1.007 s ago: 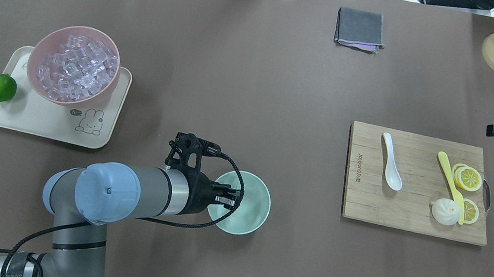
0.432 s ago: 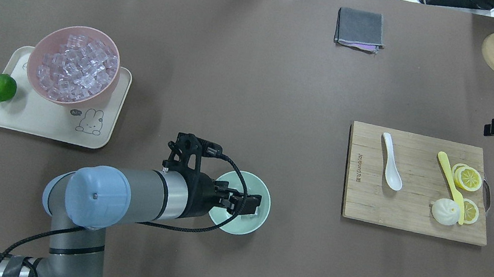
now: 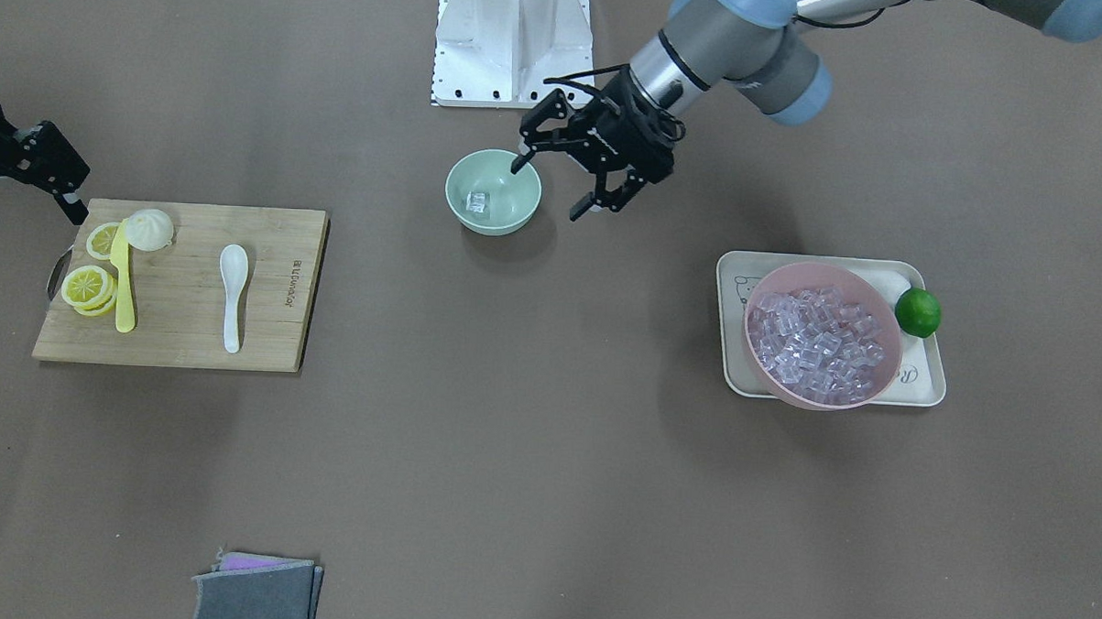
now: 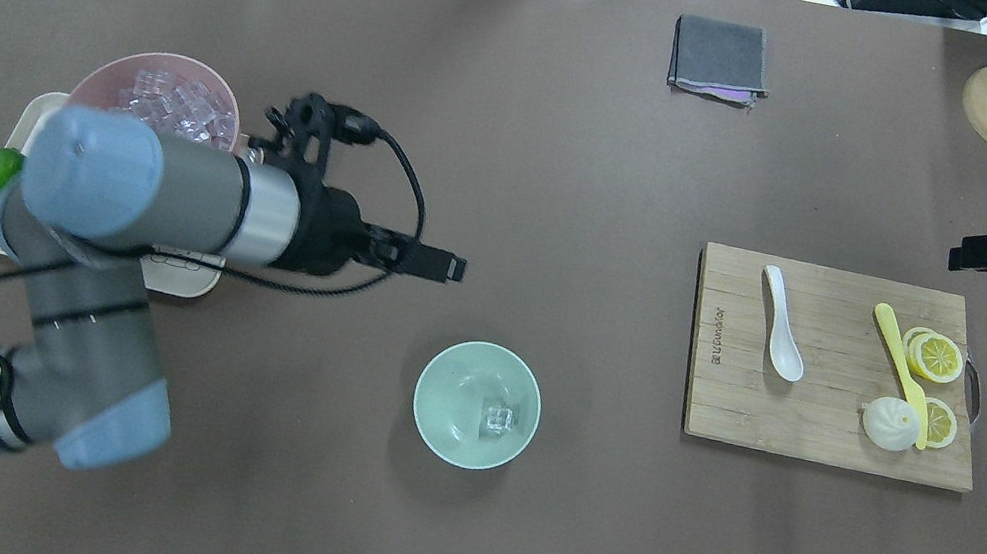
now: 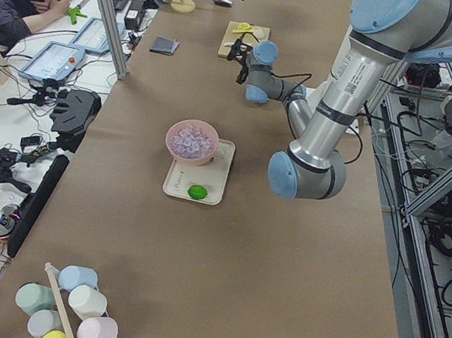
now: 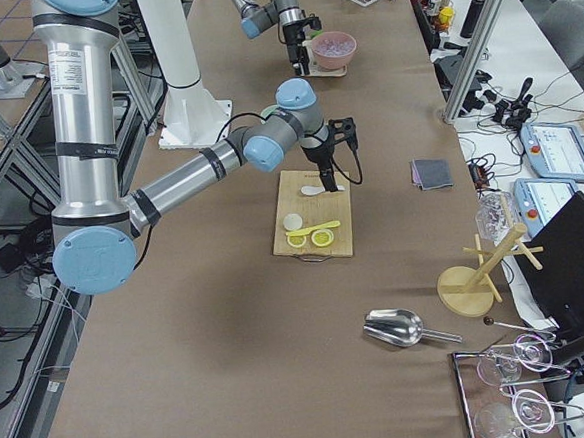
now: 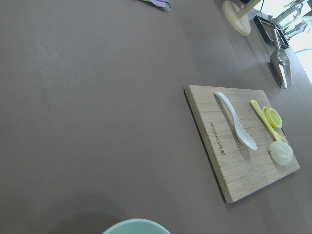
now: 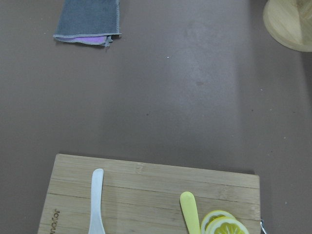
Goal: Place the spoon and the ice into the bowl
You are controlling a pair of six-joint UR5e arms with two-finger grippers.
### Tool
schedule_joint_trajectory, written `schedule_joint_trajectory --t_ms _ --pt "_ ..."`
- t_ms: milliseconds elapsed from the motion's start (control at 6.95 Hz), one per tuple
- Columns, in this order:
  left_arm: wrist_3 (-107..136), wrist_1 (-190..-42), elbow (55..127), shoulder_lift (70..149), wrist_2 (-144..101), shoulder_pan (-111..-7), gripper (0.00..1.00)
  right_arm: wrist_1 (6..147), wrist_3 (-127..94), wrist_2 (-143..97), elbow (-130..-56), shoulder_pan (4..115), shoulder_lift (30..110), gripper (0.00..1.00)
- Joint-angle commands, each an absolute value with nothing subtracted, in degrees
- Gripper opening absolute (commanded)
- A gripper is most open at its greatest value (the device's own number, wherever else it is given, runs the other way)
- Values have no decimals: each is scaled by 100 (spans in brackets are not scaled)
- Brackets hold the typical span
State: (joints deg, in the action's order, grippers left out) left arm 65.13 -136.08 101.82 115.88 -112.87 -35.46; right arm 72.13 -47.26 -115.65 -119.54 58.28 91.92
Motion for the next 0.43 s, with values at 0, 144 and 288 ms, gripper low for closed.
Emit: schedule_joint_trajectory --t_ms 0,144,288 --pt "5105 -12950 10169 10911 -13152 -5240 97 7268 -5183 -10972 -11918 5233 8940 100" --pt "4167 -12650 10169 10542 -13314 -5752 97 7277 -5255 -10760 -11831 5021 8869 100" --pt "2896 -12265 10186 10042 -13333 -6496 97 7269 -5317 -10558 -11647 4827 8720 100"
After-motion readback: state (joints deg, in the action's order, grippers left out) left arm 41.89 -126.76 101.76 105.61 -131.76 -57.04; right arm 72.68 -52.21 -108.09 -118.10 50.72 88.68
